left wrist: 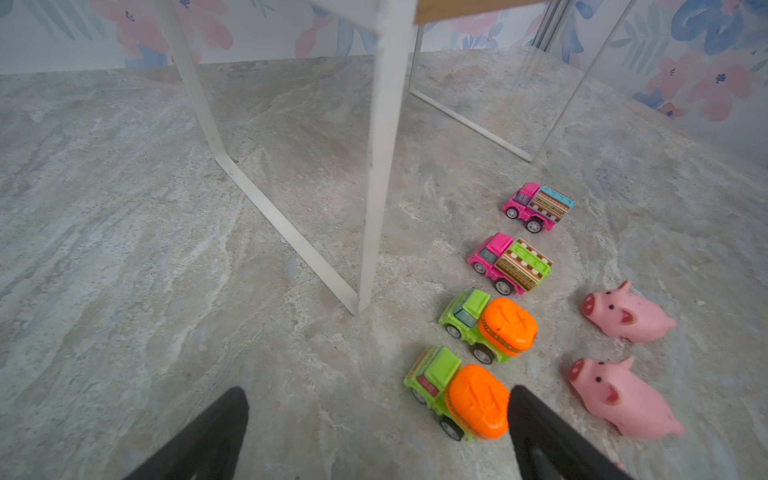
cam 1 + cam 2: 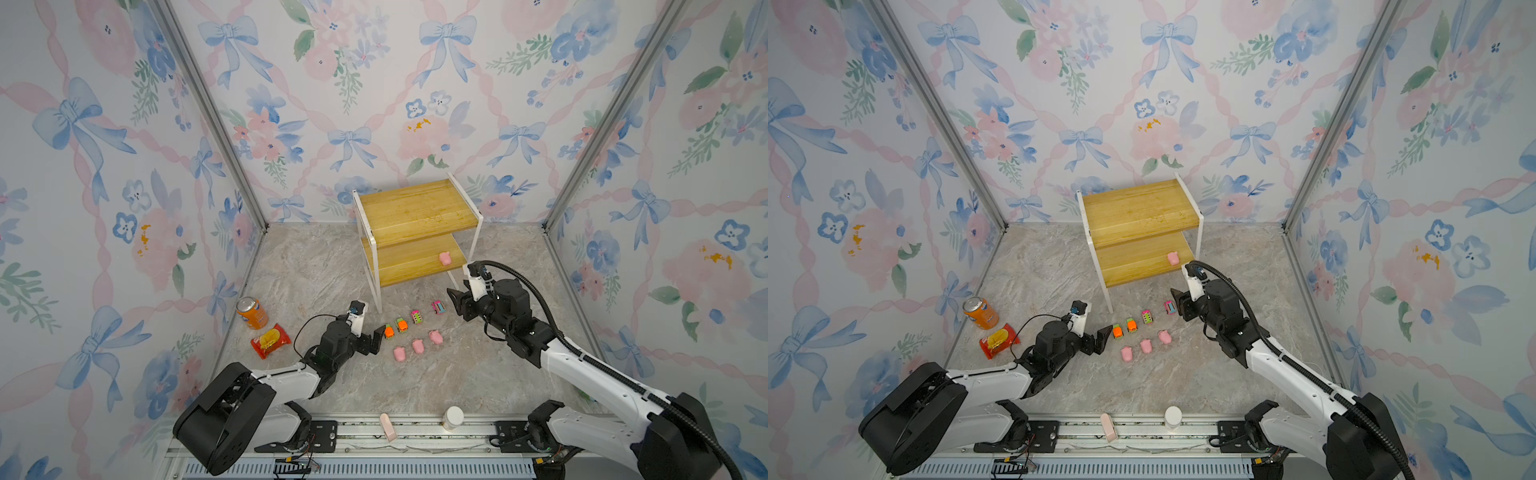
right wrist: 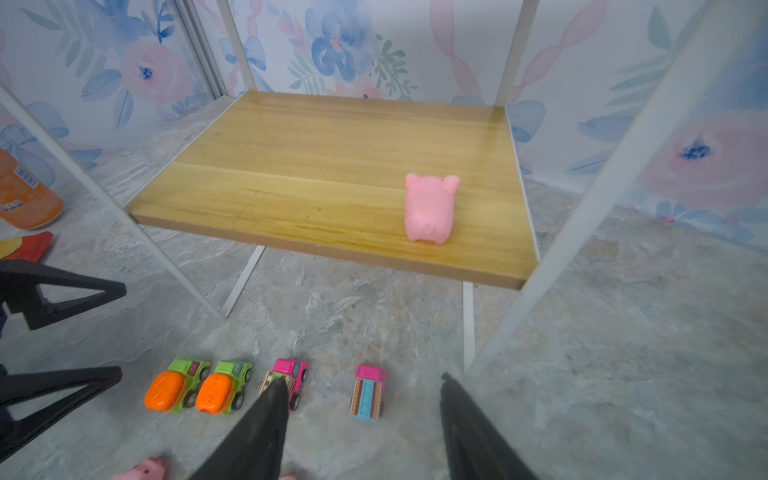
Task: Place and organize the plastic toys onto the shelf
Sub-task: 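Move the right gripper back down and grasp the next pink pig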
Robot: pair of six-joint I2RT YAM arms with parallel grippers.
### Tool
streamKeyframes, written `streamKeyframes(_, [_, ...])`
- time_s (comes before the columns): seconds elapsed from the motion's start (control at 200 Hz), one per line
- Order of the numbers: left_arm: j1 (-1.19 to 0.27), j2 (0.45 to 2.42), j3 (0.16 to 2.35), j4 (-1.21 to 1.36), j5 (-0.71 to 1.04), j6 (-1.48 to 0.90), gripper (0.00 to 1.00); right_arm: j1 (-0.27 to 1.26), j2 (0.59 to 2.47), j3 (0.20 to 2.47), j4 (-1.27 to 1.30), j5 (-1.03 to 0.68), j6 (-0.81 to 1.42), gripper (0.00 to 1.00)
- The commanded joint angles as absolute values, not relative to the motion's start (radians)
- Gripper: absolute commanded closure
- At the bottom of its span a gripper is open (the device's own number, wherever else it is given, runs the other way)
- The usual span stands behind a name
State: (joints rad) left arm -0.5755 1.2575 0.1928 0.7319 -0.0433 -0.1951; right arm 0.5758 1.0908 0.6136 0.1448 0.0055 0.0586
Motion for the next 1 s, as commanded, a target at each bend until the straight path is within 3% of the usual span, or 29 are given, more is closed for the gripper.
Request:
streamKeyframes(0.0, [-0.569, 1.25, 0.194, 0.738, -0.029, -0.197, 0.02, 0.657, 1.099, 0.509, 0.176, 0.027, 0.172, 0.4])
streamKeyframes(0.285, [-0.569, 1.254, 0.193, 0.738, -0.016, -0.21, 0.02, 0.842, 1.232, 0.354, 0.39, 0.167, 0.29, 0.41])
streamKeyframes(0.595, [-0.571, 1.243, 0.184, 0.738, -0.014, -0.216, 0.02, 0.827, 1.396, 0.373, 0.467, 0.136, 0.253, 0.44])
streamKeyframes(0.995, [-0.57, 1.248, 0.184, 0.738, -0.017, -0.215, 0.02, 0.738, 1.411, 0.373, 0.489, 0.056, 0.207, 0.47])
